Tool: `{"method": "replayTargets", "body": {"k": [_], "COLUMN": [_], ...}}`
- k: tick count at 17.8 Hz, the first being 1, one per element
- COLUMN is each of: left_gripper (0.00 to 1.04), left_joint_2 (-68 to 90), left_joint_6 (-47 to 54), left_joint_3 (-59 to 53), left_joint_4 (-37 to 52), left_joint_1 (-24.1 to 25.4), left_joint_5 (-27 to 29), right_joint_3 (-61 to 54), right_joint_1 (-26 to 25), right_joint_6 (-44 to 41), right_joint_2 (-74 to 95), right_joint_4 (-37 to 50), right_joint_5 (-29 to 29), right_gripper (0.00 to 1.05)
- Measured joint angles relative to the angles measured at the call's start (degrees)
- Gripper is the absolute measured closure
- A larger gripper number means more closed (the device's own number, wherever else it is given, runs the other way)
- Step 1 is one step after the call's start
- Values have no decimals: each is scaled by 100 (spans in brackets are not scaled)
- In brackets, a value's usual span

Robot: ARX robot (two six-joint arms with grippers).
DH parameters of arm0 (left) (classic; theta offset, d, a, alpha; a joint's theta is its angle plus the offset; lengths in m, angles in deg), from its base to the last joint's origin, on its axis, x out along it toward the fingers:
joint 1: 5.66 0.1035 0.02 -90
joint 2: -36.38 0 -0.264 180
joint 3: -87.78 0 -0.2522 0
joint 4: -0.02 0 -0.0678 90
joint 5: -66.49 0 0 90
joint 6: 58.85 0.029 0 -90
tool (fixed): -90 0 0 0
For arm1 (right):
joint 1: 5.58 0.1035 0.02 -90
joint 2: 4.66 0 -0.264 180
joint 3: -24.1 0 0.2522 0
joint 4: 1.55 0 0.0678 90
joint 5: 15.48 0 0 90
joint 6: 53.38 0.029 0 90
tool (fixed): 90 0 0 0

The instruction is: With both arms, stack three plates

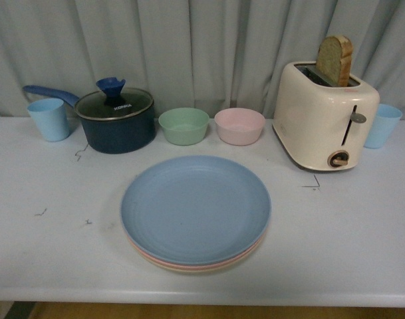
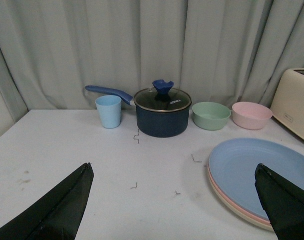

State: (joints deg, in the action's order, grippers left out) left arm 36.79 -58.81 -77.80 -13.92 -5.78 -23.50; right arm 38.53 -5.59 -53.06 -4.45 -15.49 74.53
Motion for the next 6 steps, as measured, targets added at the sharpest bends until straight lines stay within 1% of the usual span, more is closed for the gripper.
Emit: {"method": "replayTargets", "body": {"k": [2,3,4,6], "left_gripper": [7,7,7,7], "left_joint_2": [0,0,0,0], "left_joint_6": [0,0,0,0], "left_joint_3": [0,0,0,0], "left_joint_4": [0,2,2,2], "left_joint_1": [0,0,0,0], "left_joint_5": [-2,0,0,0], "right_joint_3": [0,0,0,0], "right_joint_1": [0,0,0,0], "right_joint_6": [0,0,0,0], "right_joint_2": [0,0,0,0], "right_joint_4": [0,0,0,0], "right_joint_5": [0,0,0,0], "right_gripper": [8,5,7,6]}}
